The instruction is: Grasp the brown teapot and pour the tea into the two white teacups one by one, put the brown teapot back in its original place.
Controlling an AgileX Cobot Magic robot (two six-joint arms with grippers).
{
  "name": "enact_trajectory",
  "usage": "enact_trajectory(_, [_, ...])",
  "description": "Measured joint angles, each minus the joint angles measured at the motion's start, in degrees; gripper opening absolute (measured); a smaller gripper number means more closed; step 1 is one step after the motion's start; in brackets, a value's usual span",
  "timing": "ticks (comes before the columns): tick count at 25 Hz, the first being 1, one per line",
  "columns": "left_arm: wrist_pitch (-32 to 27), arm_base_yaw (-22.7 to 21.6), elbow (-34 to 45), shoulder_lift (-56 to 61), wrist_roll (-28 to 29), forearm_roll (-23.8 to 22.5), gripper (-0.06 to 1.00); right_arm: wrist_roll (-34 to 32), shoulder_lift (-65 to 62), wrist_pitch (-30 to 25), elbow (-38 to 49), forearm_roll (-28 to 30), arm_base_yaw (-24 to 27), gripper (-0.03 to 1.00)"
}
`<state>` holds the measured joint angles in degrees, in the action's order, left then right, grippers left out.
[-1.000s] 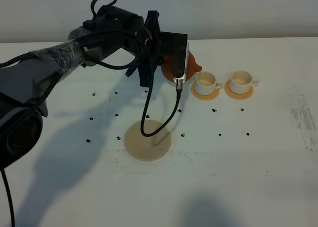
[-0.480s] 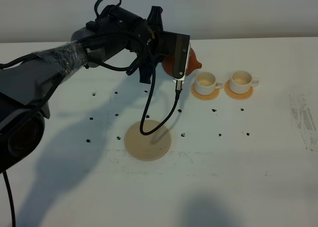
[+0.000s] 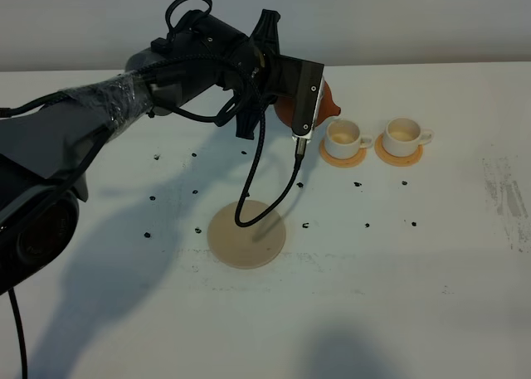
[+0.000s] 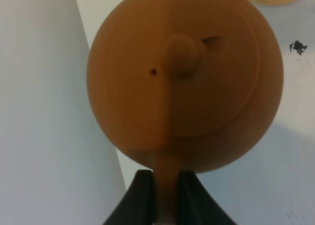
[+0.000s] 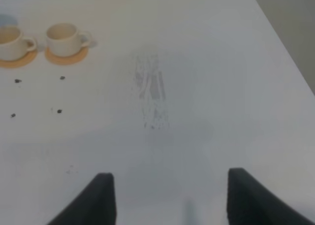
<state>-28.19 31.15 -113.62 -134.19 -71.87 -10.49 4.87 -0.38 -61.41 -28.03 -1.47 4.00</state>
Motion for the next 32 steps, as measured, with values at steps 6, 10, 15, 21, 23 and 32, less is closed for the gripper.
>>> enact_trajectory(6, [0.36,0.76,0.00,0.00,0.00,-2.81,0.09,0.00,0.00,0.00,0.00,0.00,0.00,0.52])
enact_trajectory(10, [0.51,0.86,0.00,0.00,0.00,-4.29,0.09,0.00,0.00,0.00,0.00,0.00,0.00,0.52])
enact_trajectory(15, [1.10,0.99,0.00,0.00,0.00,-5.77,0.09,0.00,0.00,0.00,0.00,0.00,0.00,0.52])
enact_trajectory(21, [1.40,1.35,0.00,0.00,0.00,-7.31,0.09,0.00,0.00,0.00,0.00,0.00,0.00,0.52])
enact_trajectory(23, [1.50,1.43,0.00,0.00,0.00,-7.43,0.09,0.00,0.00,0.00,0.00,0.00,0.00,0.52])
enact_trajectory(32, [1.67,1.42,0.00,0.00,0.00,-8.80,0.09,0.00,0.00,0.00,0.00,0.00,0.00,0.52])
